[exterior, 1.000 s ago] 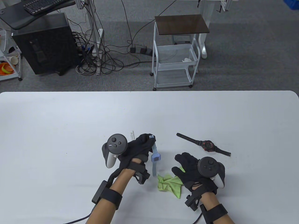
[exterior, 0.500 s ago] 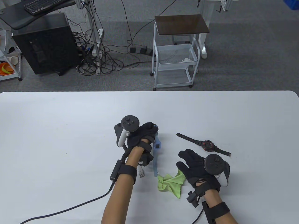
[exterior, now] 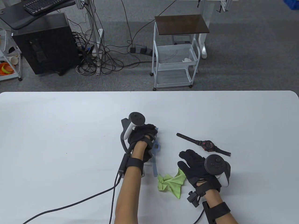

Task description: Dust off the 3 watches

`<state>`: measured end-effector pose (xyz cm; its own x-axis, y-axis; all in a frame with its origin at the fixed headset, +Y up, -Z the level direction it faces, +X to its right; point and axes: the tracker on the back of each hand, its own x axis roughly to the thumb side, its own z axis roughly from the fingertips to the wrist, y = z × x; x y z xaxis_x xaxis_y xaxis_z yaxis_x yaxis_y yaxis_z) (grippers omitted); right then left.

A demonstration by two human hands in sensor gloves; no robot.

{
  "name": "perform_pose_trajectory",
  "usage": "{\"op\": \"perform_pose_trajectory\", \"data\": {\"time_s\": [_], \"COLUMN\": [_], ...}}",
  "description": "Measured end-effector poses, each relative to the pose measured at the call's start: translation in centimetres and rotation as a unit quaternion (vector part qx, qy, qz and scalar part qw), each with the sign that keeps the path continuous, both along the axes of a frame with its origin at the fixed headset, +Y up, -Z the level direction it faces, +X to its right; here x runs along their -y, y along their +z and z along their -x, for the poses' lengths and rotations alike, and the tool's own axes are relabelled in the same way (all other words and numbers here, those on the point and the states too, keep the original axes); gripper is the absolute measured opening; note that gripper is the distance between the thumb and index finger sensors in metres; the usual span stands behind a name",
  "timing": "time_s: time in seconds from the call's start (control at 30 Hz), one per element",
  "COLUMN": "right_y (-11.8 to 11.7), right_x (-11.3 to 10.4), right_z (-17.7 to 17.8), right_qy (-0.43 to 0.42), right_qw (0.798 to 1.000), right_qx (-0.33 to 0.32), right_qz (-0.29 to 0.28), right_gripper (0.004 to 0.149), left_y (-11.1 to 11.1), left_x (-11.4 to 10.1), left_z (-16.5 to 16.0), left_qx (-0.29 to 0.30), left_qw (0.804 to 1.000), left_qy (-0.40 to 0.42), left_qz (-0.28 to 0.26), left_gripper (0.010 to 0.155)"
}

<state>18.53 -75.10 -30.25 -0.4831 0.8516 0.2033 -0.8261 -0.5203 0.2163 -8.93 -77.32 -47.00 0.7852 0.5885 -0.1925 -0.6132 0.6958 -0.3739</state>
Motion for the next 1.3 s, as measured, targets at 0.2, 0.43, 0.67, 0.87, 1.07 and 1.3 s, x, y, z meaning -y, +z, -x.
{"op": "perform_pose_trajectory", "data": {"time_s": [0.2,0.43,0.67,0.87,1.07,1.3], "right_y": [0.0,0.2,0.2,0.1,-0.3,-0.4], "right_x": [0.1,0.2,0.3,0.5,0.5,0.5], "right_z": [0.2,0.5,0.6,0.3,-0.9,-1.5], "right_qy": [0.004,0.012,0.014,0.003,-0.028,-0.049], "right_qw": [1.0,1.0,1.0,1.0,0.999,0.999], "right_qx": [-0.006,-0.015,-0.019,-0.015,0.007,0.014], "right_qz": [0.0,0.0,0.0,0.006,0.013,0.005], "right_gripper": [0.077,0.077,0.077,0.077,0.077,0.077], "left_y": [-0.4,-0.5,-0.2,0.0,1.0,4.8], "left_x": [0.3,0.5,0.5,0.4,-1.2,-3.6], "left_z": [-0.3,-0.7,-1.3,-1.3,-0.8,-1.2], "left_qx": [0.003,0.021,0.029,0.038,0.048,0.096], "left_qw": [1.0,0.996,0.991,0.989,0.991,0.99], "left_qy": [-0.027,-0.086,-0.132,-0.144,-0.113,-0.006], "left_qz": [0.013,0.002,-0.018,-0.022,-0.048,-0.107], "left_gripper": [0.043,0.044,0.046,0.056,0.062,0.063]}}
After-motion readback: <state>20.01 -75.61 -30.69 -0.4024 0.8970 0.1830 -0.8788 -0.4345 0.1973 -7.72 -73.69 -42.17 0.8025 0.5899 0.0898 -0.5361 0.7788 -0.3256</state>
